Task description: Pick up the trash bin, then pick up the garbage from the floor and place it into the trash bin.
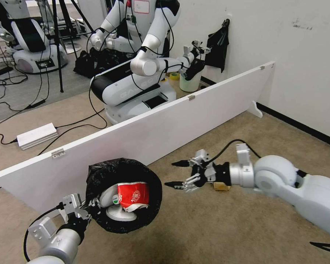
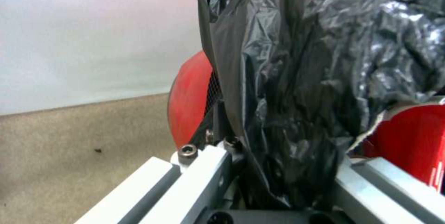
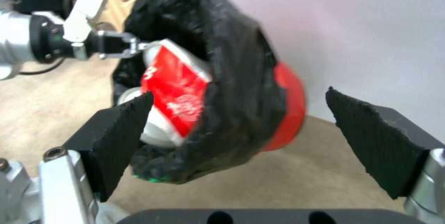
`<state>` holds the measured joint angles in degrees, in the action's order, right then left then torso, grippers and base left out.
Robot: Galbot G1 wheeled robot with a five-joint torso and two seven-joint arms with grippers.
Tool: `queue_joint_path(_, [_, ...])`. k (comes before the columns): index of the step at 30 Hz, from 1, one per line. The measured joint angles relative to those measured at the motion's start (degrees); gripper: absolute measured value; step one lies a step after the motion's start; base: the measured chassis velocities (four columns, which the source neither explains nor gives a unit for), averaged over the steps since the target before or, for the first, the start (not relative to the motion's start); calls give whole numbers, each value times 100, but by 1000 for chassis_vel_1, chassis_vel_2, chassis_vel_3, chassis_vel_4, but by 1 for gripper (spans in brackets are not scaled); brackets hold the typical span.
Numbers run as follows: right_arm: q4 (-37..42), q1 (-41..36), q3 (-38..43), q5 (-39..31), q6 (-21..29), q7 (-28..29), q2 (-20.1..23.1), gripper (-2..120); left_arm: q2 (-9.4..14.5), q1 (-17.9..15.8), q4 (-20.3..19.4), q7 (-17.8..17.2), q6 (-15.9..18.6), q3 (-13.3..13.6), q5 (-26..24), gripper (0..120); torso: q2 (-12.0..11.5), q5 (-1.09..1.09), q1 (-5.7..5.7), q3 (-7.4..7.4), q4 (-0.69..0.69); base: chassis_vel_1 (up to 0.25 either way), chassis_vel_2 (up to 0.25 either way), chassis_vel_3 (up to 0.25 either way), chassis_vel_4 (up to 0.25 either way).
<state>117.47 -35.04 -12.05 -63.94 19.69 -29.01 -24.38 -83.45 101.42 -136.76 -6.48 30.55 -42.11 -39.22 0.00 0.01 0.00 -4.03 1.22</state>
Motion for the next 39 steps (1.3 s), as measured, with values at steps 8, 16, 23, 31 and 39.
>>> queue_joint_path(8, [178,-899,1117,141,-98,54,372,96,-21,65,-39,31,8,2,15,0,0,-1,0,0,0,0,0,0,0])
queue_joint_path(16, [212,-1354,1723,310,-165,225,354,96,-65,101,-91,69,26,-30,46,0,0,0,0,0,-2,0,0,0,0])
queue_joint_path(23, [302,-2207,2759,392,-204,540,346,96,-66,170,-138,169,48,-47,86,0,0,0,0,0,0,0,0,0,0])
queue_joint_path(31, [577,-3650,4348,598,-317,726,400,95,-8,148,-142,254,98,8,98,0,0,-1,0,0,2,0,0,0,0])
queue_joint_path(39, [753,-4668,5429,886,-478,783,270,95,105,163,-100,316,114,34,97,0,0,-1,0,0,-1,0,0,0,0])
